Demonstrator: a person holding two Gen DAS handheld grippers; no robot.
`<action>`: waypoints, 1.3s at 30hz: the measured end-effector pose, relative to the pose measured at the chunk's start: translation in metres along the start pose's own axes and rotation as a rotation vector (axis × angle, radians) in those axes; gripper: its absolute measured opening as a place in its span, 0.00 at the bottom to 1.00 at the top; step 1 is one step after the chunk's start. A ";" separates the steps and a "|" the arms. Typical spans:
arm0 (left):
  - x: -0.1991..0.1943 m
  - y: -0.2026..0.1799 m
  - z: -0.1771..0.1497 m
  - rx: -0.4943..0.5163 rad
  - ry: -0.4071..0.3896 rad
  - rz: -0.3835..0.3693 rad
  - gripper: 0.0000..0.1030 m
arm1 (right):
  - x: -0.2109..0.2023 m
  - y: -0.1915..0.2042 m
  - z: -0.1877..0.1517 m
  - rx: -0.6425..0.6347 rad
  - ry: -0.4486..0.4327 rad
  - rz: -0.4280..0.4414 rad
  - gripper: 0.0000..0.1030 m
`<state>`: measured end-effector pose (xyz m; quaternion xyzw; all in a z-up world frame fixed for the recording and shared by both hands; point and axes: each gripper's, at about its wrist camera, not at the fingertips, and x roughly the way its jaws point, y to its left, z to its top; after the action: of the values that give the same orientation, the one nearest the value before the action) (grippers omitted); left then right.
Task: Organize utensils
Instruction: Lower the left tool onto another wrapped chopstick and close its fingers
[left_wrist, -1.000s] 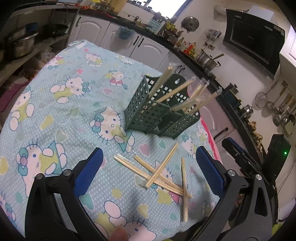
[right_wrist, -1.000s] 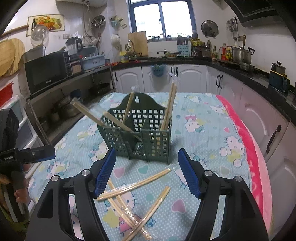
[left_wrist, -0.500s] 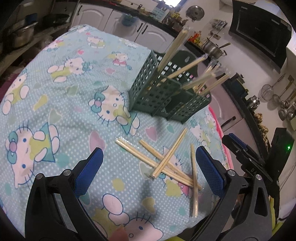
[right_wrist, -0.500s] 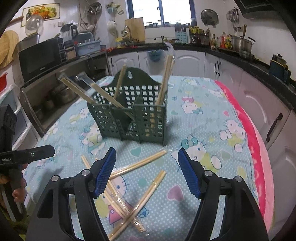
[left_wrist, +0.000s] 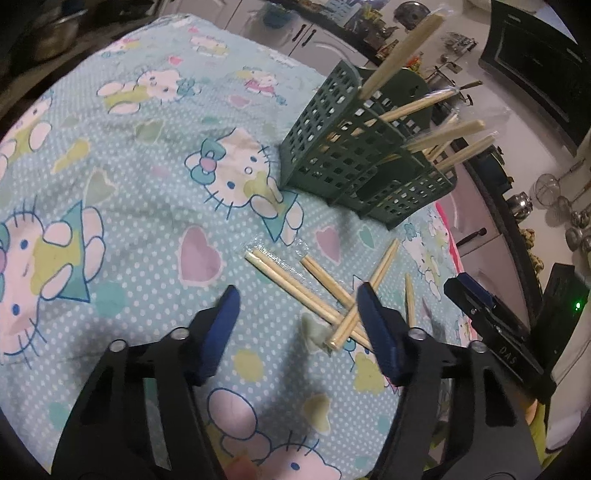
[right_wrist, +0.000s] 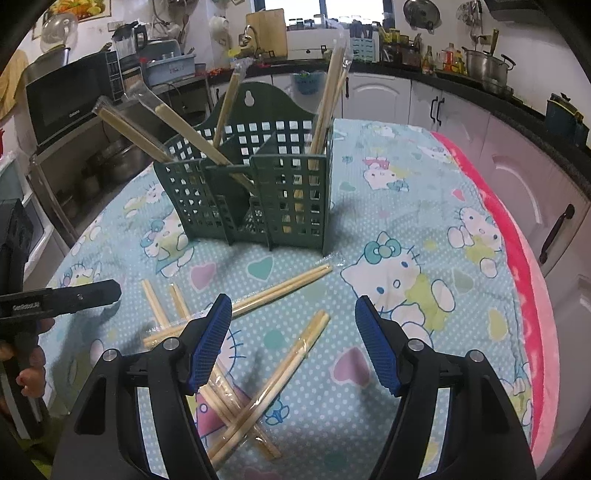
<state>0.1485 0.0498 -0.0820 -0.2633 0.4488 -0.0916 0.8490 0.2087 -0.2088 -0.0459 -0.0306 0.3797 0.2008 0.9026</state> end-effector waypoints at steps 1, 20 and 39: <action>0.002 0.001 0.000 -0.007 0.005 -0.005 0.50 | 0.001 0.000 0.000 0.001 0.004 0.001 0.63; 0.034 0.017 0.027 -0.082 0.030 0.032 0.39 | 0.050 -0.021 -0.001 0.111 0.147 0.013 0.42; 0.039 0.028 0.034 -0.060 0.007 0.078 0.09 | 0.053 -0.028 -0.004 0.165 0.138 0.035 0.11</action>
<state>0.1960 0.0710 -0.1092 -0.2704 0.4641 -0.0458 0.8423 0.2506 -0.2167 -0.0885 0.0366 0.4566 0.1822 0.8701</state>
